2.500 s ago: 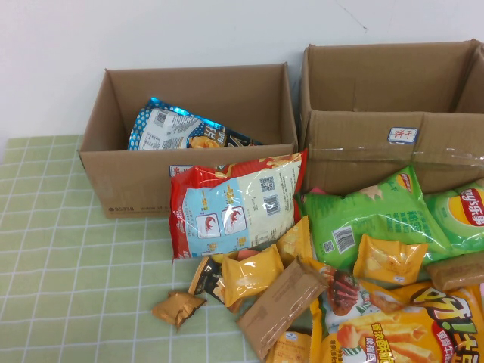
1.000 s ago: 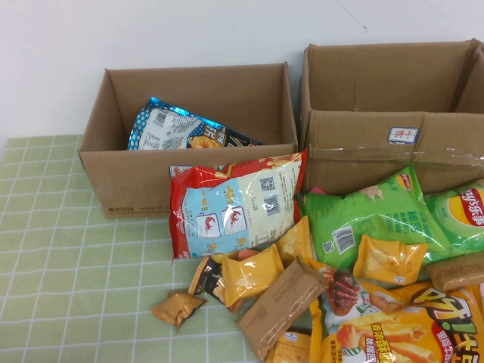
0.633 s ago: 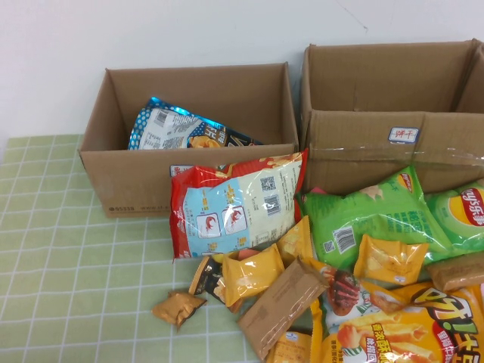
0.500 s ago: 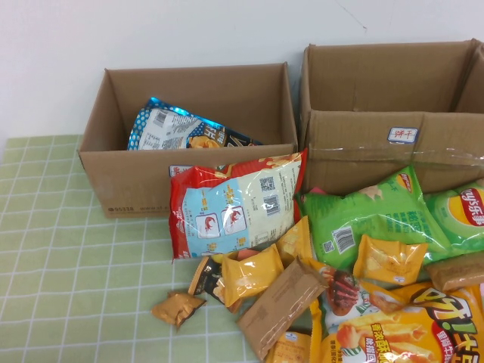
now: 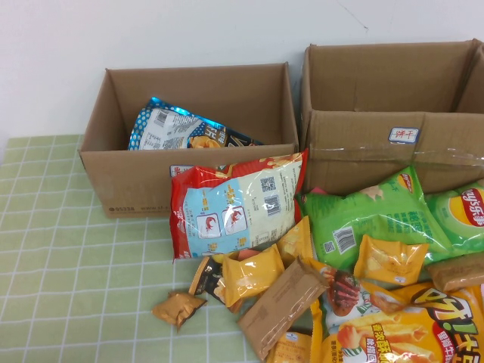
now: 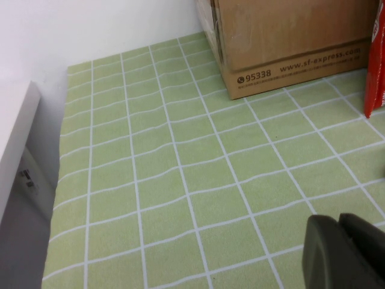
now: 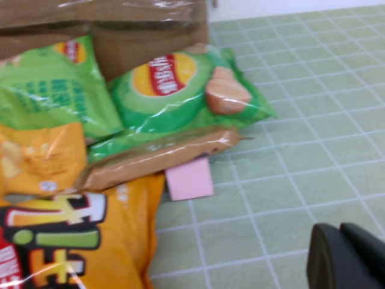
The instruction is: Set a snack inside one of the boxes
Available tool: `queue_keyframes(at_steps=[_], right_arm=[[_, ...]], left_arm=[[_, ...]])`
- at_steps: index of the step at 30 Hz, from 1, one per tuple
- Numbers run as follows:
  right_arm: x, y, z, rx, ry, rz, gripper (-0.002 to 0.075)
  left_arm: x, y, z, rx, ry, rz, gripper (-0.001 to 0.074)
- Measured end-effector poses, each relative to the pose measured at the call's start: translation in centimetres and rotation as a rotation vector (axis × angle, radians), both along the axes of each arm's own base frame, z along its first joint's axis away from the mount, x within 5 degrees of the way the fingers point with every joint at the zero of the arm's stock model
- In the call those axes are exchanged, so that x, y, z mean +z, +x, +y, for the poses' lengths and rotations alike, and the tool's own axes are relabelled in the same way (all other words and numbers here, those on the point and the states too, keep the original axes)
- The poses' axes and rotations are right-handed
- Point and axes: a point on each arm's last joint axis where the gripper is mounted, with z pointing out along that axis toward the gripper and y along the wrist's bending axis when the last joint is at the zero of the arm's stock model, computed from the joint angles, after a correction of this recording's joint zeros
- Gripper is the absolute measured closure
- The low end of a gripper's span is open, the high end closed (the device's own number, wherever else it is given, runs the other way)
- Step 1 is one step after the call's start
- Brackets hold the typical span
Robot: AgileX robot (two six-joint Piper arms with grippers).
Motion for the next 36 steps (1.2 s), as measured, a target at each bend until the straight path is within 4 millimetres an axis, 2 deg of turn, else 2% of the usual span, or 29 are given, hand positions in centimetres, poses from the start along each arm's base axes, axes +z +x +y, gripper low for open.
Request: queue_keyframes(at_steps=[9,36], right_arm=[[0.0,0.02,0.23,0.007,0.074,-0.005,0.0728],[0.03,0.02,0.09,-0.023,0.079,-0.01,0.0728]], left_arm=[[0.0,0.0,0.0,0.0,0.0,0.0,0.0736],[0.0,0.0,0.0,0.001,-0.004,0.0,0.0736]])
